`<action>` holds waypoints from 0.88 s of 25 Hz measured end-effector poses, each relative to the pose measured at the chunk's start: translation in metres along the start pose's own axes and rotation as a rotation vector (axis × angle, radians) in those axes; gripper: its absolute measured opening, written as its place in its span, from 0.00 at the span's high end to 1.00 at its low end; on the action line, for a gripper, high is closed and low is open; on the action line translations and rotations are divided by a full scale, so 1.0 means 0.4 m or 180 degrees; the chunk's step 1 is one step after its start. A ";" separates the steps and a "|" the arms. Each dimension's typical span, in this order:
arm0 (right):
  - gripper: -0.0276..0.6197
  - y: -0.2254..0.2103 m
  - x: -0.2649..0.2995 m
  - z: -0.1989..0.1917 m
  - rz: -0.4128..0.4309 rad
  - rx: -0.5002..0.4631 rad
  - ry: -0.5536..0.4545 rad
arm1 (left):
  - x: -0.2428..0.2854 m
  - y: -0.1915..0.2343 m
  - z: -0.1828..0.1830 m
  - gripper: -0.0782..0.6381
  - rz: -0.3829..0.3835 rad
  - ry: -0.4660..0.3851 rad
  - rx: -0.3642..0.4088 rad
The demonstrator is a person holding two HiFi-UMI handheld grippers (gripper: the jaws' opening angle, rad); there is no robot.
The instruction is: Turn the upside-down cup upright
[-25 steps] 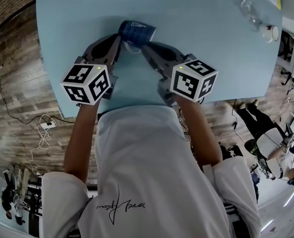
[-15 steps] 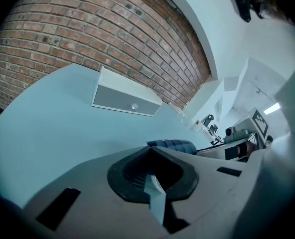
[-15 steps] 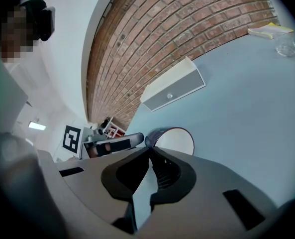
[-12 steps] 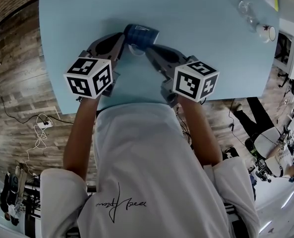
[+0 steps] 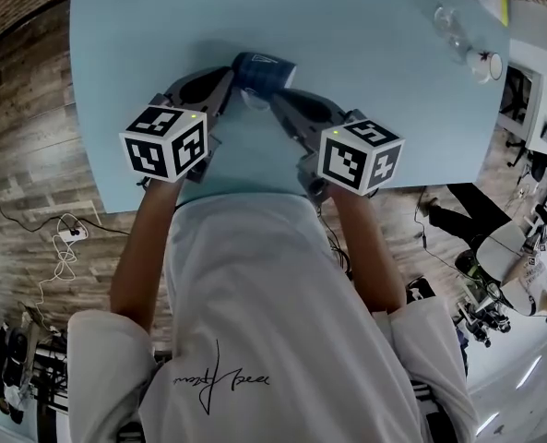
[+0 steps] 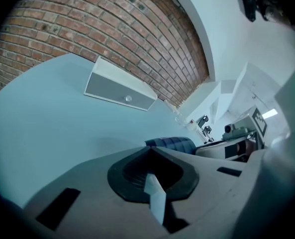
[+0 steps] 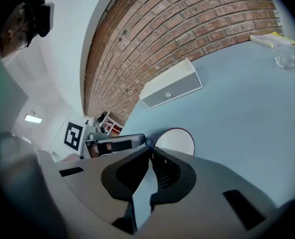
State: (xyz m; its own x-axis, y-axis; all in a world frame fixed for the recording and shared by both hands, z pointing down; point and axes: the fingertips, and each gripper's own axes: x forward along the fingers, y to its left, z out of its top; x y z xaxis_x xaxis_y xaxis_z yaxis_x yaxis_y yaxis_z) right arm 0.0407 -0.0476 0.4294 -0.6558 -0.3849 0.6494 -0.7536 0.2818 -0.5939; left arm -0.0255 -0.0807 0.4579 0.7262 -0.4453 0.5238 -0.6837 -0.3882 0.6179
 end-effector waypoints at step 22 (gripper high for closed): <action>0.92 0.011 -0.006 0.023 -0.0158 -0.0458 0.0121 | 0.020 -0.003 -0.016 0.88 -0.0014 -0.0037 -0.0094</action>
State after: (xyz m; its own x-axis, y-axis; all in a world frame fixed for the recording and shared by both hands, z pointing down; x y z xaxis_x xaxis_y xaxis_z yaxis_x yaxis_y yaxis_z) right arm 0.0394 -0.0535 0.4211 -0.6168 -0.3688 0.6954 -0.7820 0.3875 -0.4882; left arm -0.0183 -0.0786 0.4651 0.7283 -0.4530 0.5142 -0.6779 -0.3664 0.6373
